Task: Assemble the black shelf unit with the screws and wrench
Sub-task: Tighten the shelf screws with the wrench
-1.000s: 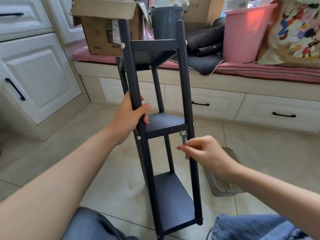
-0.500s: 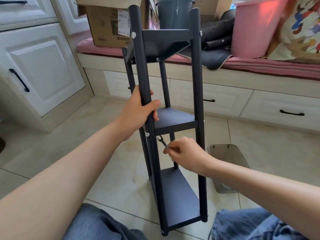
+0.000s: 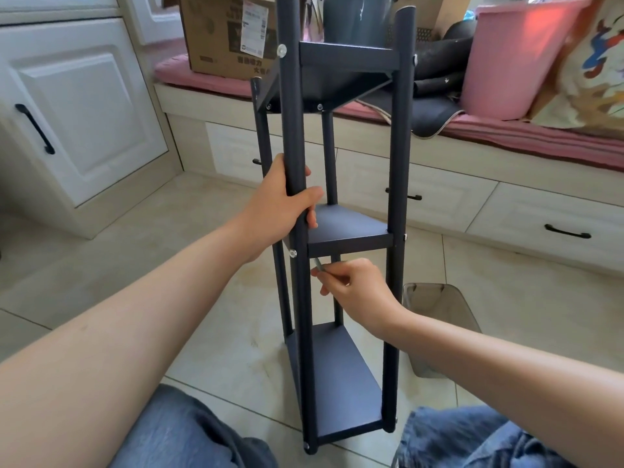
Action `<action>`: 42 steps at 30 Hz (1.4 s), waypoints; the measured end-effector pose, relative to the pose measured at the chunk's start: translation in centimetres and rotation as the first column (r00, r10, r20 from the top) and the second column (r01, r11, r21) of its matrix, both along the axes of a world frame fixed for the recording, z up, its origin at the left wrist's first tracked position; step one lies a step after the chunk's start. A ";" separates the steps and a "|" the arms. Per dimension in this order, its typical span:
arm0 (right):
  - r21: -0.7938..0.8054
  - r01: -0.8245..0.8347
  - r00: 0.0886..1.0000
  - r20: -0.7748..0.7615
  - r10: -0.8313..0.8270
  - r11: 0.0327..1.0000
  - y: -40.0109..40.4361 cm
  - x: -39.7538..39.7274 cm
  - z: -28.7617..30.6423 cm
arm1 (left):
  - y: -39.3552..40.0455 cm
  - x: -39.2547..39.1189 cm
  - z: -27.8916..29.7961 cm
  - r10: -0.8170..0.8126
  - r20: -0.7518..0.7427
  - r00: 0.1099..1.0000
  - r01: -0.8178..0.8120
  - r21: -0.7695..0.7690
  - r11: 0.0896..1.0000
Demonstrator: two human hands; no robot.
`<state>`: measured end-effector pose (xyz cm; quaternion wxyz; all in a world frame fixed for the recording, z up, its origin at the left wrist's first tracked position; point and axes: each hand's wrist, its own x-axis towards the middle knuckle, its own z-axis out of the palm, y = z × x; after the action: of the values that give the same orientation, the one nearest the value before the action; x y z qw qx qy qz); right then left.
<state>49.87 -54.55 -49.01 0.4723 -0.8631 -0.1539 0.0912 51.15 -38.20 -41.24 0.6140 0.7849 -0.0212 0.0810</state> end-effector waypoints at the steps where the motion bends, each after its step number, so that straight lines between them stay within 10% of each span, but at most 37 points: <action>1: 0.011 0.009 1.000 0.001 -0.009 1.000 0.1 -0.1 -0.1 | 0.0 0.0 0.0 0.002 0.001 1.000 -0.002 0.003 1.000; 42: 0.260 0.054 0.978 0.179 -0.104 0.964 3.9 1.1 -4.7 | 0.1 0.2 0.4 0.014 -0.001 1.000 -0.014 0.035 0.999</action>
<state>50.99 -50.63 -53.66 0.5653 -0.8057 -0.1743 -0.0316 51.37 -38.12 -40.84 0.5995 0.7957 -0.0167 0.0844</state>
